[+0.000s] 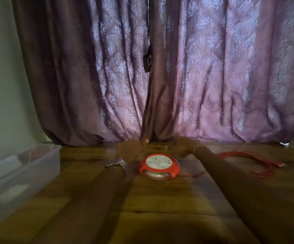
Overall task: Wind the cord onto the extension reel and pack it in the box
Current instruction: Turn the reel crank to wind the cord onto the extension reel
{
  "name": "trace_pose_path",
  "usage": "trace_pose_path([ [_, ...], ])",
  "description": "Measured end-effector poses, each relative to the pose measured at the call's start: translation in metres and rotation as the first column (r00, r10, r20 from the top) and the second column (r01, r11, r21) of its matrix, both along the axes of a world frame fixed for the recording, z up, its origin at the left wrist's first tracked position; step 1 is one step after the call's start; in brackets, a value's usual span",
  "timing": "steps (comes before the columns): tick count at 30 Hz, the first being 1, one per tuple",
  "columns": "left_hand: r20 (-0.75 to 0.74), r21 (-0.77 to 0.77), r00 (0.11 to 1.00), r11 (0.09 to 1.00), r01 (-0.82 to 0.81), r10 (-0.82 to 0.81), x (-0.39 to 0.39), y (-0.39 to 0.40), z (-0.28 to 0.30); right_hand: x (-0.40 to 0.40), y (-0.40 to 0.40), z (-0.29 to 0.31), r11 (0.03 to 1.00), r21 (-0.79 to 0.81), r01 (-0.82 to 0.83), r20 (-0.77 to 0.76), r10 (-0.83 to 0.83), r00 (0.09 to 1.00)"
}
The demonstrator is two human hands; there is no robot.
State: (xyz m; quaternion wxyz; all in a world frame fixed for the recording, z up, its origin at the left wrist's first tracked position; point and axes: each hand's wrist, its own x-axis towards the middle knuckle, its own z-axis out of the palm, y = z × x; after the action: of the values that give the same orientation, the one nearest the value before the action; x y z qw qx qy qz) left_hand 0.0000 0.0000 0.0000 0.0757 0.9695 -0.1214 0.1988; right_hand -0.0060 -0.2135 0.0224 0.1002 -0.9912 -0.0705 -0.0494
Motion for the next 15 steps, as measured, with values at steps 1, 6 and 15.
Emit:
trace_pose_path([
  [1,-0.075,0.024,0.997,0.999,0.033,-0.031,0.002,0.000,-0.005,0.001,-0.002,-0.005,0.999,0.035,0.007,-0.032,-0.006,0.999],
  [6,-0.269,-0.098,0.962,0.995,0.012,-0.039,0.004,-0.009,-0.035,0.005,-0.008,-0.027,0.954,0.264,0.138,-0.232,-0.076,0.970],
  [15,-0.130,-0.472,0.991,0.880,-0.052,-0.011,0.035,-0.017,-0.042,0.018,-0.027,-0.033,0.514,0.771,0.376,-0.500,0.122,0.857],
])
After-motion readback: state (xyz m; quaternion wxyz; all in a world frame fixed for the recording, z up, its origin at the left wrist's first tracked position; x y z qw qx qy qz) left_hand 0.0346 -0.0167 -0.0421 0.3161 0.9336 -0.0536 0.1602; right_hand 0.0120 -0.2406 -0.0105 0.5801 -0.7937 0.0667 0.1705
